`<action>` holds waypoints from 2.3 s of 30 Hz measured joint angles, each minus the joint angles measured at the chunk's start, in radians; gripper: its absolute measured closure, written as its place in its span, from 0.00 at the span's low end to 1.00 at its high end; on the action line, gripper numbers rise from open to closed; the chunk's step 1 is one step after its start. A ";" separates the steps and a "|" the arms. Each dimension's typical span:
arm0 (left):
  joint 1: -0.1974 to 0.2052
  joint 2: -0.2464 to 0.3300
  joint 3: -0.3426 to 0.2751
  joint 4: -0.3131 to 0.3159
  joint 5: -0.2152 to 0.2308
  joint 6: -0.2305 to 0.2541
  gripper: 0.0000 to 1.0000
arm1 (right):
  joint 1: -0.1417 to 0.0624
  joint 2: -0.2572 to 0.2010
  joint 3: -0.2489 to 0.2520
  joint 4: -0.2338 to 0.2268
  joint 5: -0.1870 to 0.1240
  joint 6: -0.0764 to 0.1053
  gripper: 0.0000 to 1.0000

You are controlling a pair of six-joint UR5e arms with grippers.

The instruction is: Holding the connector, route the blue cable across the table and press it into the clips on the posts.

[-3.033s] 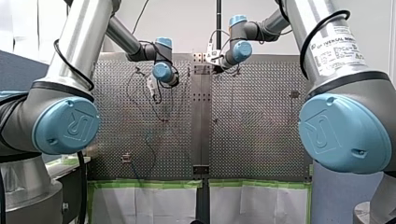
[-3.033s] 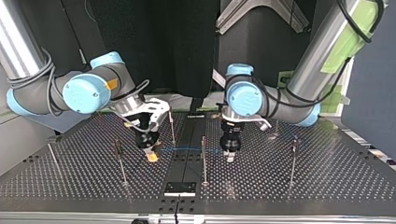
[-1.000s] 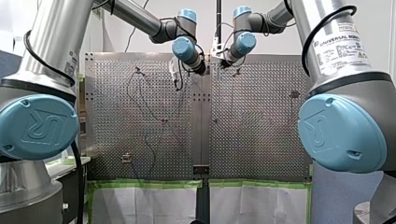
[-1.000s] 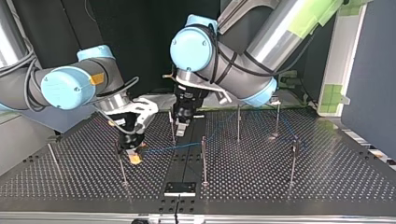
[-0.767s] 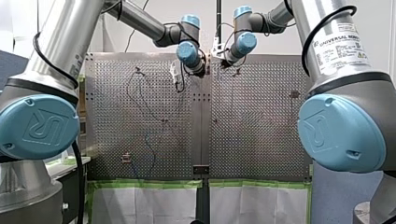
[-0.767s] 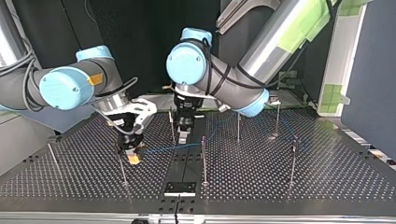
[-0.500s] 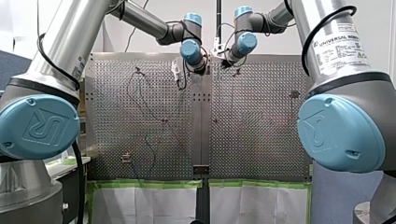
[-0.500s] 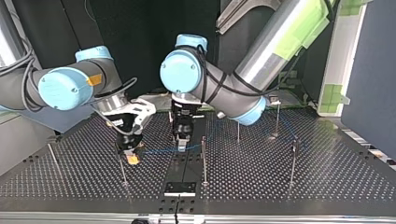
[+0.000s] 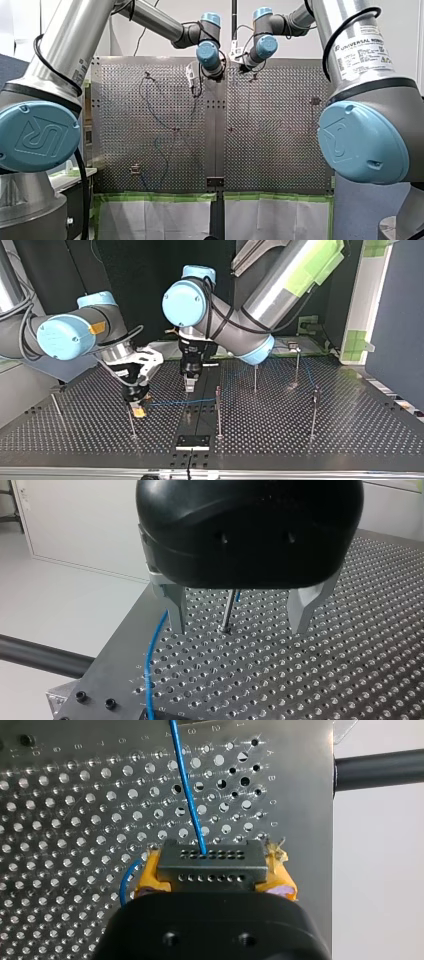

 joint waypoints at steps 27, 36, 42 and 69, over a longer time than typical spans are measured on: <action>0.073 -0.092 0.112 0.076 0.049 0.005 0.00 | -0.001 0.002 0.000 0.000 -0.009 -0.003 1.00; 0.077 -0.103 0.162 0.024 0.037 0.018 0.32 | -0.001 0.003 0.000 0.000 -0.011 -0.002 1.00; 0.066 -0.103 0.162 0.012 0.034 0.020 0.84 | 0.001 0.002 0.000 0.000 -0.011 -0.002 1.00; 0.017 -0.090 0.078 -0.031 -0.080 0.033 0.84 | 0.013 0.004 0.024 0.000 -0.009 -0.004 1.00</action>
